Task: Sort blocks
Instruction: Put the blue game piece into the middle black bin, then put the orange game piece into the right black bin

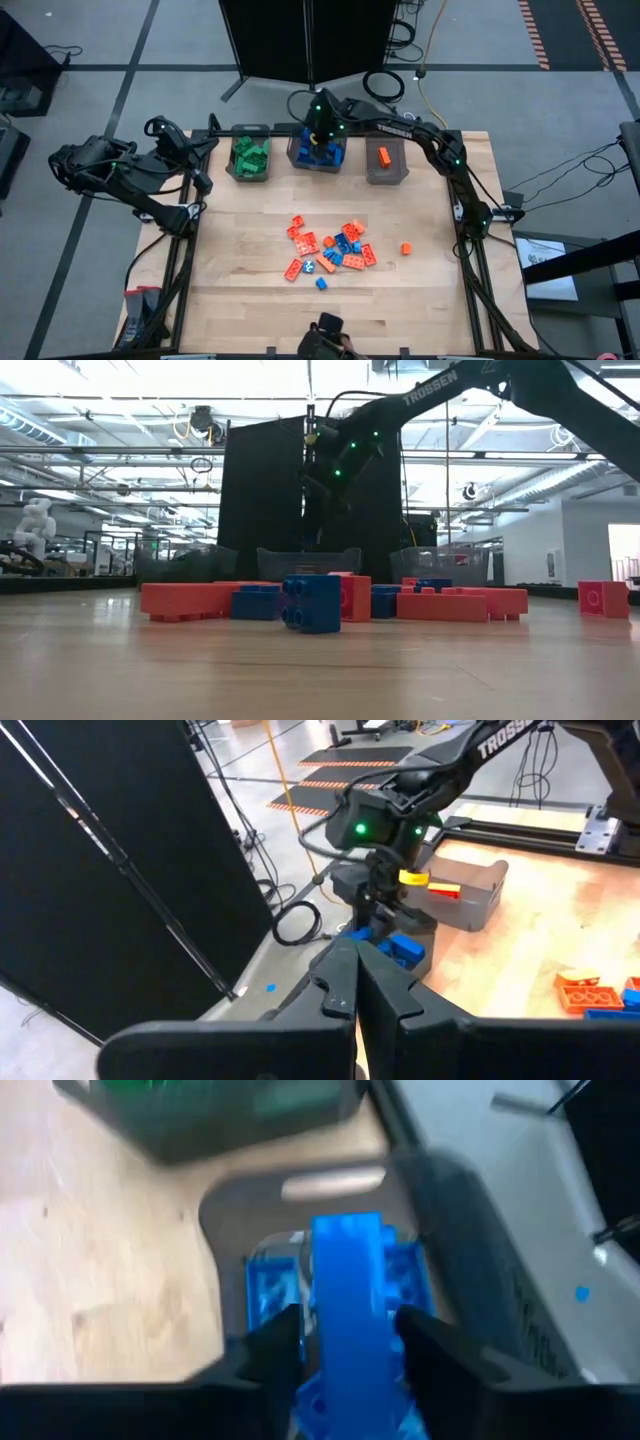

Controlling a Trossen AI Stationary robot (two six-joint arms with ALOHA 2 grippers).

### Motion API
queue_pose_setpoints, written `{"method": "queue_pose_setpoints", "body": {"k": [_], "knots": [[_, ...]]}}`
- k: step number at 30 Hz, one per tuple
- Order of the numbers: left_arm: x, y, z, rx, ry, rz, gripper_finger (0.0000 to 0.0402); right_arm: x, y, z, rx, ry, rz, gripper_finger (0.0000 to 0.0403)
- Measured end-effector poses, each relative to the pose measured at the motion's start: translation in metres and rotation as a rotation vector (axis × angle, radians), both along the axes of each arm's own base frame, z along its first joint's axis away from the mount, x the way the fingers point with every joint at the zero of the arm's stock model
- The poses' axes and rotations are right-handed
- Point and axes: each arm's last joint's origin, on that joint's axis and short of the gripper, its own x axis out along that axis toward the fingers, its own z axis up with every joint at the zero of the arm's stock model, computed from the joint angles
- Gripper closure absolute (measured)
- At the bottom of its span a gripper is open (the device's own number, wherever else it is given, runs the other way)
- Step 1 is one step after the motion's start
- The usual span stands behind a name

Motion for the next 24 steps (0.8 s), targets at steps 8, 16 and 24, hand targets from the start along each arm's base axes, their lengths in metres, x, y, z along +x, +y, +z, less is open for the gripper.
{"method": "queue_pose_setpoints", "body": {"k": [8, 16, 24], "knots": [[0.000, 0.000, 0.000, 0.001, 0.001, 0.001, 0.0402, -0.006, 0.007, 0.000, 0.074, 0.046, 0.018, 0.0129], [-0.002, 0.001, -0.002, -0.003, 0.016, 0.010, 0.0402, -0.007, 0.102, 0.007, 0.285, 0.303, 0.348, 0.0150], [-0.004, 0.001, -0.004, 0.007, 0.044, 0.013, 0.0402, -0.022, 0.204, -0.043, 0.336, 0.577, 0.598, 0.0166]]}}
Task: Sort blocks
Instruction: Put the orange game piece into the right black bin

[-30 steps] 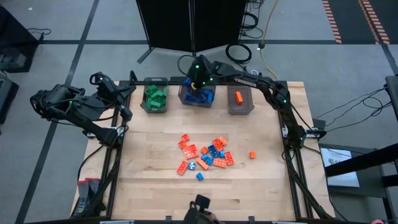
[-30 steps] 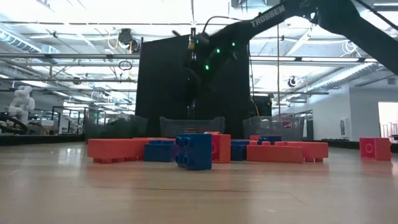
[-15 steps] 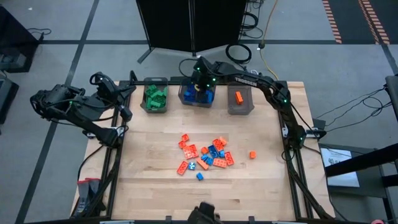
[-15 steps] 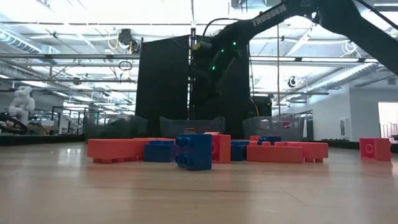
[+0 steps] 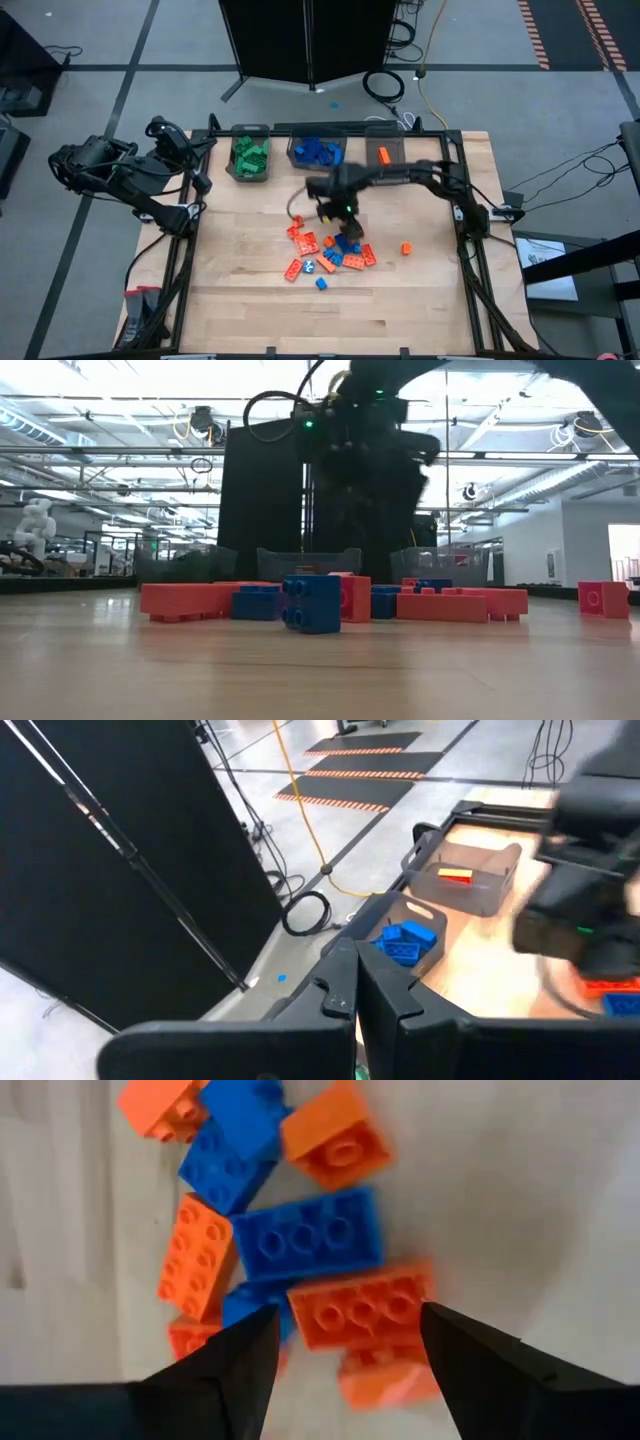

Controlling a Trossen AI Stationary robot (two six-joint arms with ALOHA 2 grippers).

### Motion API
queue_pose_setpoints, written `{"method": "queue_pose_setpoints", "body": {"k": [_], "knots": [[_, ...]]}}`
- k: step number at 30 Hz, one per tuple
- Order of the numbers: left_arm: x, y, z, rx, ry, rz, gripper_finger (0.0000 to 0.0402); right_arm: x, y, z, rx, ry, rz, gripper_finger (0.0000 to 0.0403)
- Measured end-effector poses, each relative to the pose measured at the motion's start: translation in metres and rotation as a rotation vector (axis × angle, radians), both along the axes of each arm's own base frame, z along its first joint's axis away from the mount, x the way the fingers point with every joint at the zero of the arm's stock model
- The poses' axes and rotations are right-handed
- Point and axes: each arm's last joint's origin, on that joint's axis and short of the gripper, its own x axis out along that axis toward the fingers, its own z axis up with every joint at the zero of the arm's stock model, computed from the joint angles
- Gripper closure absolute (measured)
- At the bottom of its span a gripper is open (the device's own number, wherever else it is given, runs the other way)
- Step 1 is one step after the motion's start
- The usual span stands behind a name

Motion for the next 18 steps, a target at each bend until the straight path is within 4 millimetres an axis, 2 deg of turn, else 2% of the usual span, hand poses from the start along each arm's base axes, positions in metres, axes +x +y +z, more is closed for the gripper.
{"method": "queue_pose_setpoints", "body": {"k": [4, 10, 14, 18], "knots": [[-0.001, 0.000, 0.000, 0.002, 0.005, 0.000, 0.0402, -0.020, 0.015, -0.010, -0.067, -0.019, -0.010, 0.0172], [-0.002, 0.001, 0.000, 0.006, 0.005, 0.002, 0.0402, -0.049, 0.012, -0.009, -0.237, -0.115, -0.159, 0.0174], [-0.003, 0.001, 0.000, 0.006, 0.001, 0.004, 0.0402, -0.067, 0.005, -0.015, -0.193, -0.095, -0.372, 0.0174], [-0.003, 0.001, 0.000, 0.005, 0.000, 0.005, 0.0402, -0.071, 0.017, -0.022, -0.068, -0.098, -0.486, 0.0174]]}}
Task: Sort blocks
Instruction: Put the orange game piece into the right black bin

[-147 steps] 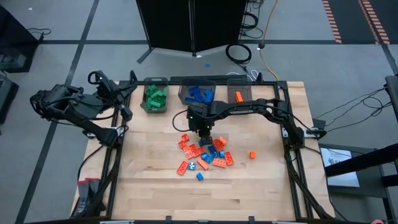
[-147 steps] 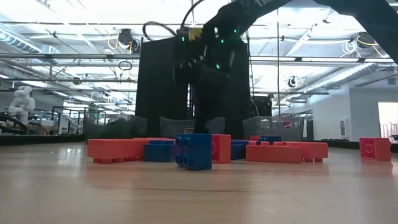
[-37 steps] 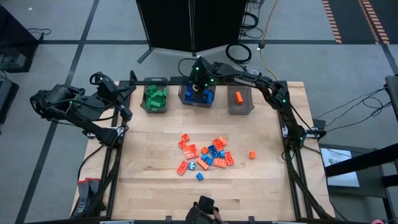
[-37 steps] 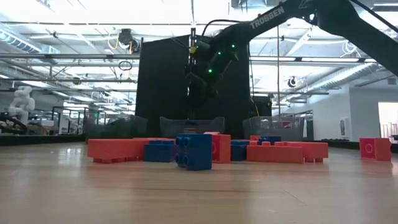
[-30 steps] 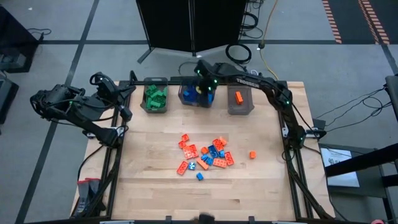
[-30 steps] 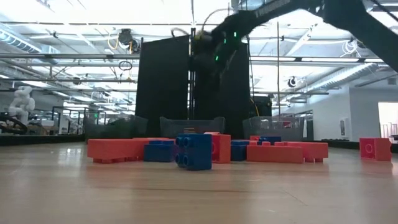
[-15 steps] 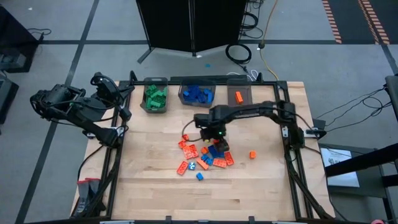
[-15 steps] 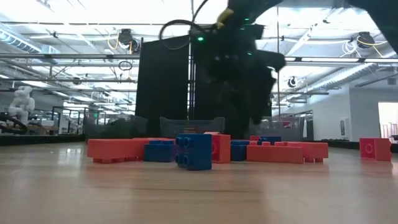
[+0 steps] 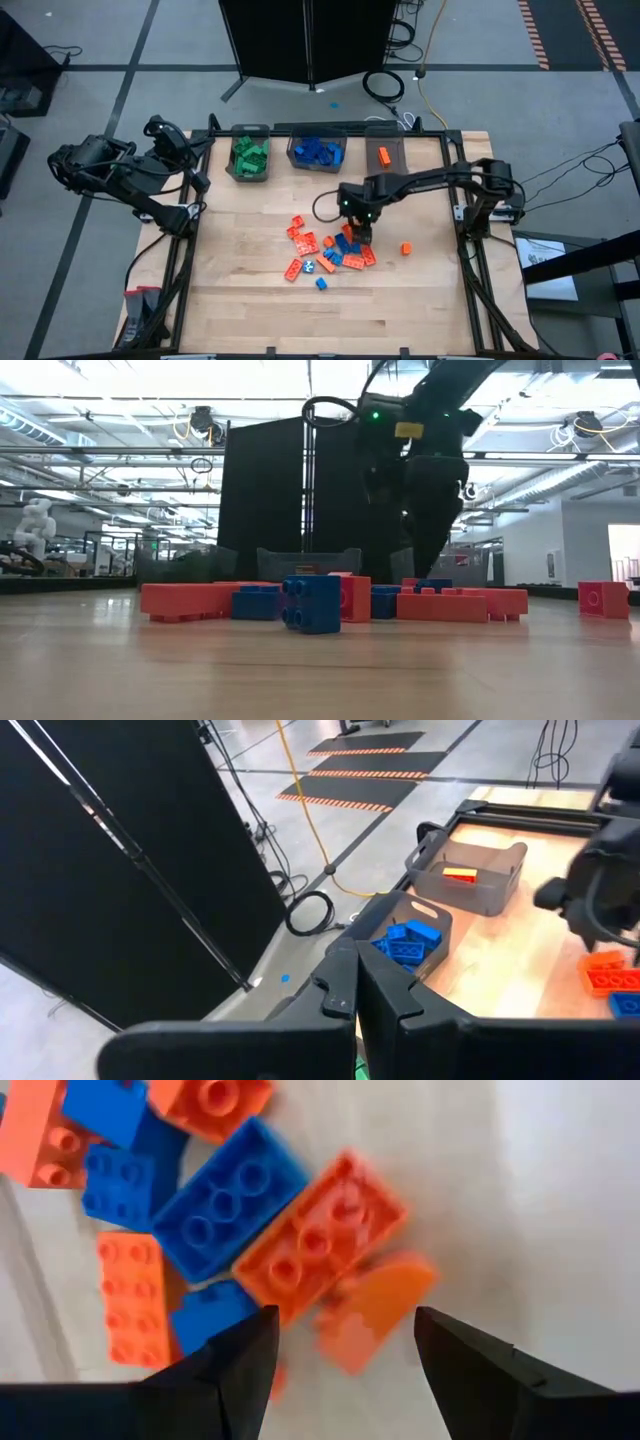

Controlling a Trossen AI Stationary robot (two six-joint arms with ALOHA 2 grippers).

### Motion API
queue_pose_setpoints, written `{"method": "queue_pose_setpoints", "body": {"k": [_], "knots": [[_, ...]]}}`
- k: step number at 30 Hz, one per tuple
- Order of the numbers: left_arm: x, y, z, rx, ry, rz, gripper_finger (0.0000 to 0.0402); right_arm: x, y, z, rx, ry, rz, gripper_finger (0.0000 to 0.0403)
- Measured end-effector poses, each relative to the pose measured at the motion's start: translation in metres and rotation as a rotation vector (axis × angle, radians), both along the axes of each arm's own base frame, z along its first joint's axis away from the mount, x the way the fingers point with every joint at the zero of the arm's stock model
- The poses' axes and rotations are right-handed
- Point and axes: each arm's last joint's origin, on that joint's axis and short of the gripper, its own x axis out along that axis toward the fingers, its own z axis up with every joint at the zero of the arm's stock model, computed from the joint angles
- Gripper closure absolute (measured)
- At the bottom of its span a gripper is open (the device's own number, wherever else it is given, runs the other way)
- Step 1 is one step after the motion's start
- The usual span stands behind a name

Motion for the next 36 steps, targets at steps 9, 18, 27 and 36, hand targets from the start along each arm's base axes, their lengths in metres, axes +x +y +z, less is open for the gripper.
{"method": "queue_pose_setpoints", "body": {"k": [9, 18, 27, 36], "knots": [[0.000, 0.000, 0.000, 0.007, -0.003, 0.008, 0.0402, 0.002, 0.014, -0.016, -0.082, -0.009, -0.156, 0.0175], [0.000, 0.000, 0.000, 0.005, -0.007, 0.009, 0.0402, -0.004, 0.011, -0.018, -0.103, 0.035, -0.167, 0.0259], [0.000, 0.000, 0.000, -0.011, -0.024, 0.018, 0.0402, -0.003, 0.010, -0.018, -0.121, 0.046, -0.148, 0.0391], [0.000, 0.000, 0.000, -0.011, -0.023, 0.018, 0.0402, 0.010, 0.002, 0.003, -0.134, -0.020, -0.109, 0.0402]]}}
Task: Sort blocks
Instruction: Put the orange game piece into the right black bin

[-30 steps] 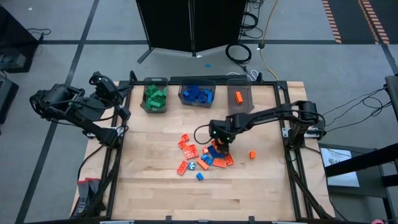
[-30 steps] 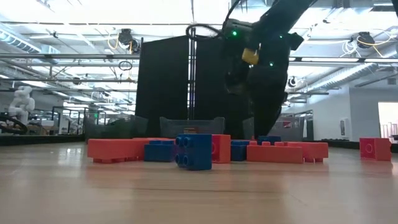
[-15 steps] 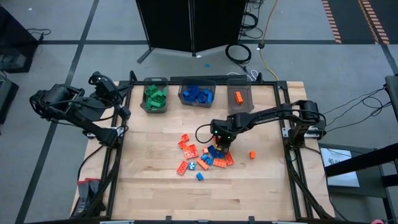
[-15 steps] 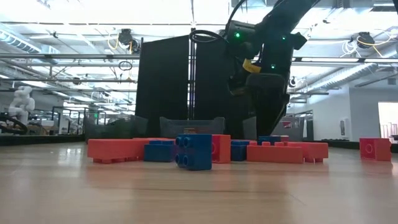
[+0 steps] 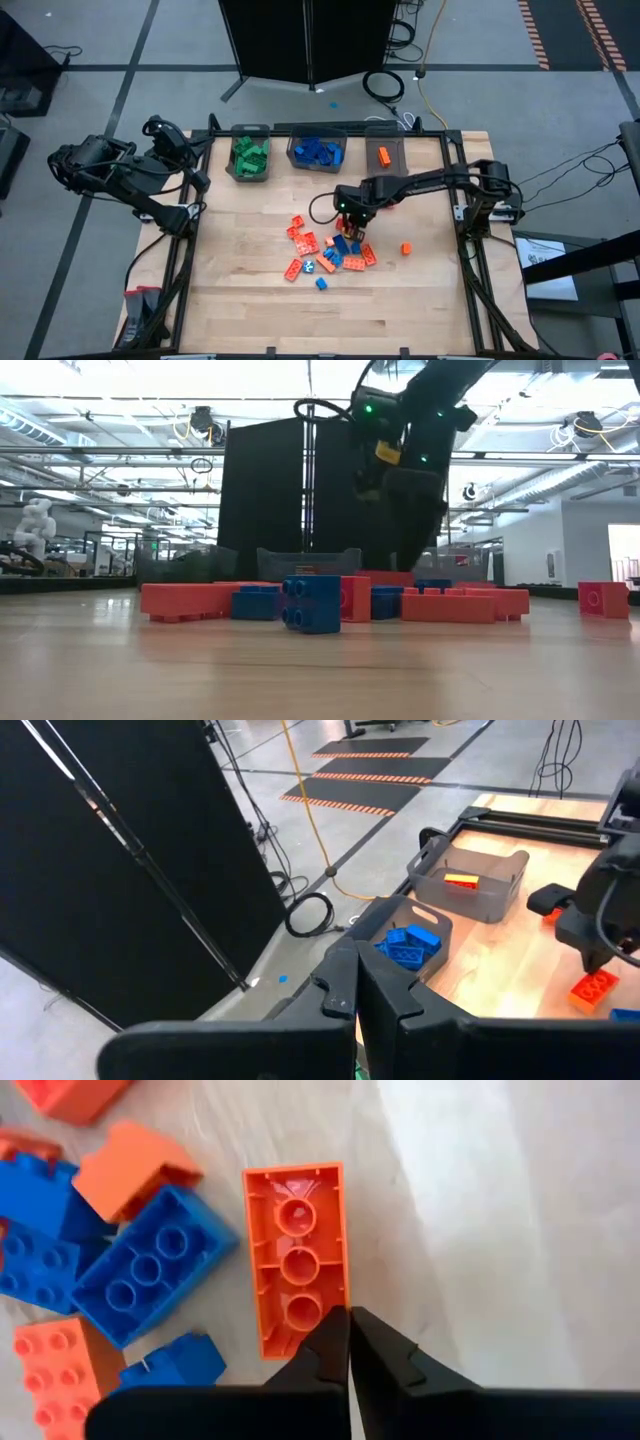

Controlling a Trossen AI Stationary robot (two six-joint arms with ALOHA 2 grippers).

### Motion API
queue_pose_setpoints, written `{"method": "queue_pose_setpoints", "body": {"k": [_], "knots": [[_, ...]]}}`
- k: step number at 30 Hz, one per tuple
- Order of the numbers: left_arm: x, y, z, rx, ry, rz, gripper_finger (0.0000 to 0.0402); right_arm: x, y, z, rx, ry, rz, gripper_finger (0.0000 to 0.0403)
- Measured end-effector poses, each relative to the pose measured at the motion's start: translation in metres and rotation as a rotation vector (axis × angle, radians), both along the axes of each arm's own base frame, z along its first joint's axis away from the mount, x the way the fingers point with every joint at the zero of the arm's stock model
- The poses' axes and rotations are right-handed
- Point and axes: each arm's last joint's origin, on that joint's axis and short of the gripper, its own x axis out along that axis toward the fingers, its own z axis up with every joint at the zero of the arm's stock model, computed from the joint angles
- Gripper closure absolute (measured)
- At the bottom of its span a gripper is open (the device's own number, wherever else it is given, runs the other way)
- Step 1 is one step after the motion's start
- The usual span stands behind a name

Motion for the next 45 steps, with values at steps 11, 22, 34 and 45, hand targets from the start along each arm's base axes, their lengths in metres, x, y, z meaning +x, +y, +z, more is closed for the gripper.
{"method": "queue_pose_setpoints", "body": {"k": [11, 22, 34, 45], "knots": [[0.000, 0.000, 0.000, 0.002, 0.004, 0.000, 0.0402, 0.020, -0.023, 0.062, -0.177, -0.126, 0.068, 0.0403], [0.000, 0.000, -0.001, -0.006, 0.011, -0.011, 0.0402, -0.003, -0.137, 0.111, -0.343, -0.154, -0.181, 0.0403], [-0.001, 0.000, -0.002, -0.004, 0.033, -0.016, 0.0402, -0.099, -0.173, 0.093, -0.308, 0.165, -0.341, 0.0403], [-0.001, 0.000, -0.002, -0.005, 0.032, -0.016, 0.0402, -0.110, -0.173, 0.047, -0.201, 0.098, -0.341, 0.0396]]}}
